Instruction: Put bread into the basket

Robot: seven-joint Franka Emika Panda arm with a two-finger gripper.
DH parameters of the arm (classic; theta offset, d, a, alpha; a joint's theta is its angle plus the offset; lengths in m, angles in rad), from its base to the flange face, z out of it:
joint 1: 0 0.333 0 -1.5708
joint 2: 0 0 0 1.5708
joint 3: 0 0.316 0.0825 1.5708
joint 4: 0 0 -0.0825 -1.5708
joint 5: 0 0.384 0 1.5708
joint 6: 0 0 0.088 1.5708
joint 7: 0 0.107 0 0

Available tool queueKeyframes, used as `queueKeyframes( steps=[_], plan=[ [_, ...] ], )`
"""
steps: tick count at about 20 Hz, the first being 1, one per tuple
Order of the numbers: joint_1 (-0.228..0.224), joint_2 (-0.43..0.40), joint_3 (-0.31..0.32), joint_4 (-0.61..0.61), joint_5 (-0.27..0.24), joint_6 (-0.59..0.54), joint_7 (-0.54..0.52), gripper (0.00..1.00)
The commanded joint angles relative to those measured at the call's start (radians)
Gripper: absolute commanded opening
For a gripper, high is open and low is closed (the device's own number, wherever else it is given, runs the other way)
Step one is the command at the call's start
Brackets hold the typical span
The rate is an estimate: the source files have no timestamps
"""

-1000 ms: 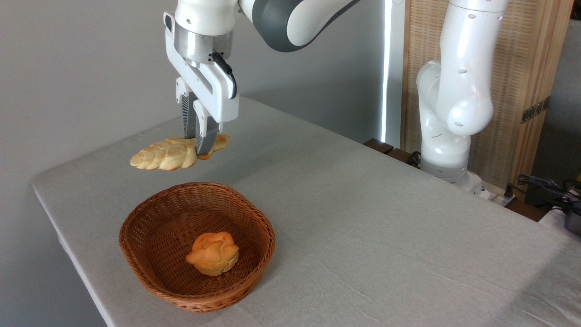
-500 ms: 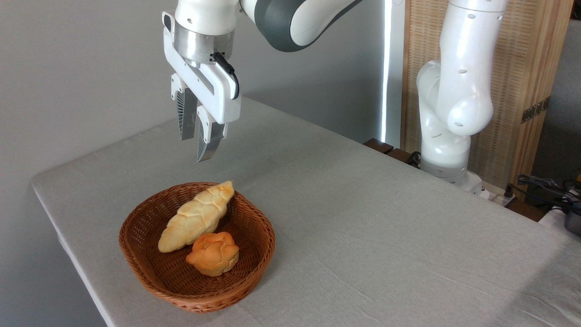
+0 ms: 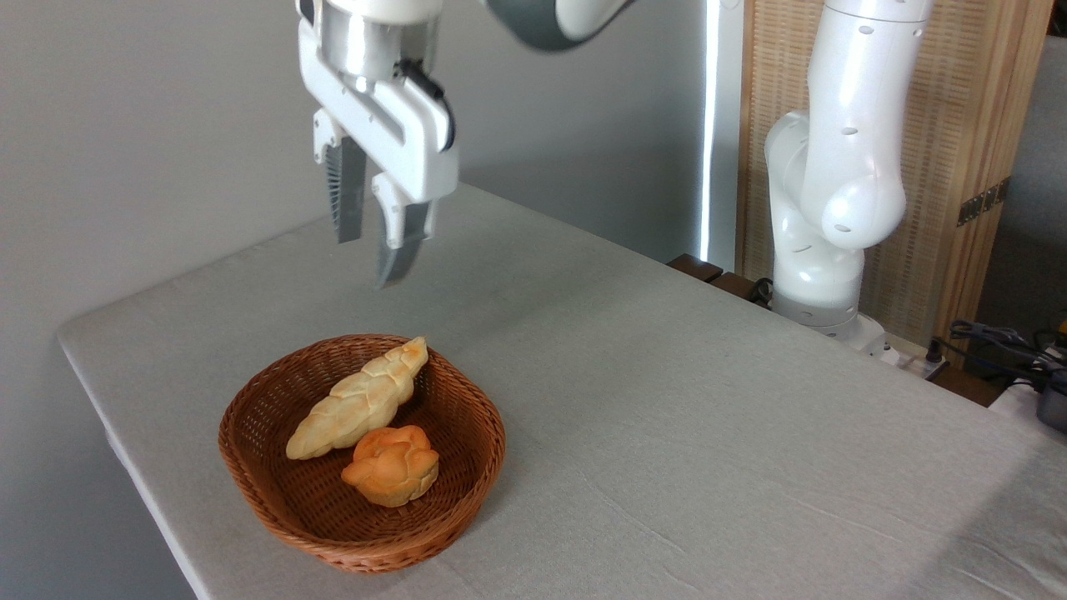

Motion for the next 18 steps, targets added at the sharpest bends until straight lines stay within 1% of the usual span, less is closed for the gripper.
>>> queueKeyframes(
  steps=[1,3,4,6,7,8,10,11,12,13,14,16,18],
  plan=[
    [0.082,0.041,-0.023,0.100,0.092,-0.131,-0.011,1.00],
    [0.168,0.047,-0.097,0.112,0.110,-0.134,-0.011,1.00],
    [0.189,0.050,-0.117,0.113,0.112,-0.137,-0.010,1.00],
    [0.268,0.068,-0.198,0.130,0.135,-0.162,-0.013,1.00],
    [0.295,0.082,-0.232,0.145,0.139,-0.183,-0.014,1.00],
    [0.308,0.090,-0.246,0.155,0.140,-0.195,-0.016,1.00],
    [0.357,0.107,-0.293,0.178,0.140,-0.221,-0.016,1.00],
    [0.416,0.108,-0.359,0.178,0.141,-0.223,-0.016,1.00],
    [0.450,0.110,-0.396,0.178,0.143,-0.223,-0.017,1.00],
    [0.499,0.111,-0.454,0.178,0.156,-0.225,-0.017,1.00],
    [0.509,0.119,-0.473,0.178,0.173,-0.225,-0.026,1.00],
    [0.509,0.130,-0.478,0.179,0.192,-0.223,-0.068,1.00],
    [0.509,0.139,-0.479,0.192,0.195,-0.225,-0.083,1.00]
  ],
)
